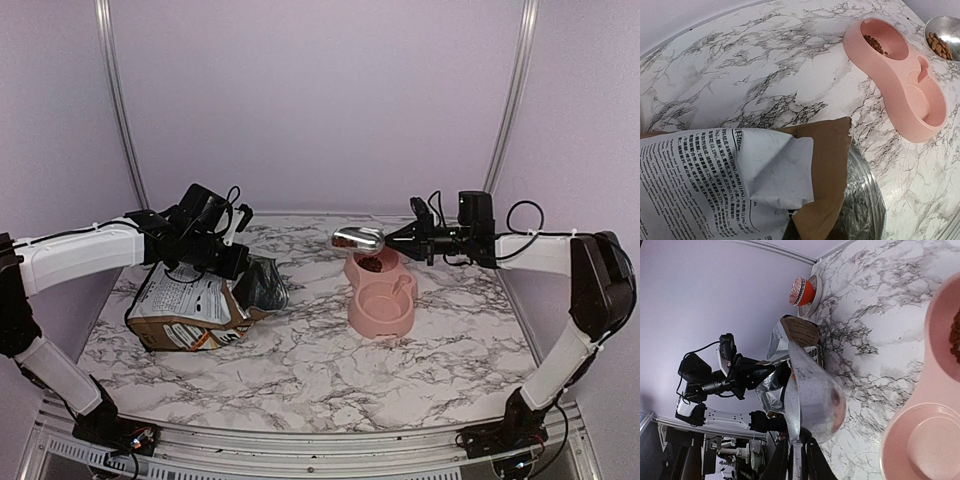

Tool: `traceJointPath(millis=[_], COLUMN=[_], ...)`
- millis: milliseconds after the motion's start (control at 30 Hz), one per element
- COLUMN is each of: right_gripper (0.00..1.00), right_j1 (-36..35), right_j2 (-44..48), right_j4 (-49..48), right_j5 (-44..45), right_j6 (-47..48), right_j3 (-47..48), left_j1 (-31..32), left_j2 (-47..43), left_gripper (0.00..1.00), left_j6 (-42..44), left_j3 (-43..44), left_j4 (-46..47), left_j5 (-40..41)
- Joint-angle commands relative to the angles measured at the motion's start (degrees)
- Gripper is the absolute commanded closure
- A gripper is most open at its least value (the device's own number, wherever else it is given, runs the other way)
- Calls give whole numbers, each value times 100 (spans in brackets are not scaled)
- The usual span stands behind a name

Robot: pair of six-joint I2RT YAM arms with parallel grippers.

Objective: Serve the pet food
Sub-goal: Place the pet food in the pet food bowl.

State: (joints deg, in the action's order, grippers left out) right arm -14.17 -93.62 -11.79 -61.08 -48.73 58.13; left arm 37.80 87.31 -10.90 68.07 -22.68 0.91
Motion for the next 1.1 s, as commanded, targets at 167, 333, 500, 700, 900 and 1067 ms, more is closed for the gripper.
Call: traceJointPath(millis=[167,333,500,700,900,1067], right_gripper=[100,100,100,100,100,100], right_j1=[1055,1301,1303,1301,1266,1087], right_j2=[225,193,106,33,-30,-81], right_j4=[658,1264,1636,2149,2483,2783], right_j5=[125,585,1096,1706,1955,2215], right_j6=[625,1152,1456,1828,2080,2293], right_j3=[-122,-45,74,343,595,870], left_j1=[-89,-91,-89,-88,-88,-89], left_j2=[-179,-159,-166,-196,-232,-249], left_gripper=[100,100,100,100,100,100], left_j6=[55,52,55,54,46,43], left_j3=[-15,-12,-7,-27,-31,-32], left_j4=[45,45,50,47,49,47], left_j5=[37,9,26,38,46,32])
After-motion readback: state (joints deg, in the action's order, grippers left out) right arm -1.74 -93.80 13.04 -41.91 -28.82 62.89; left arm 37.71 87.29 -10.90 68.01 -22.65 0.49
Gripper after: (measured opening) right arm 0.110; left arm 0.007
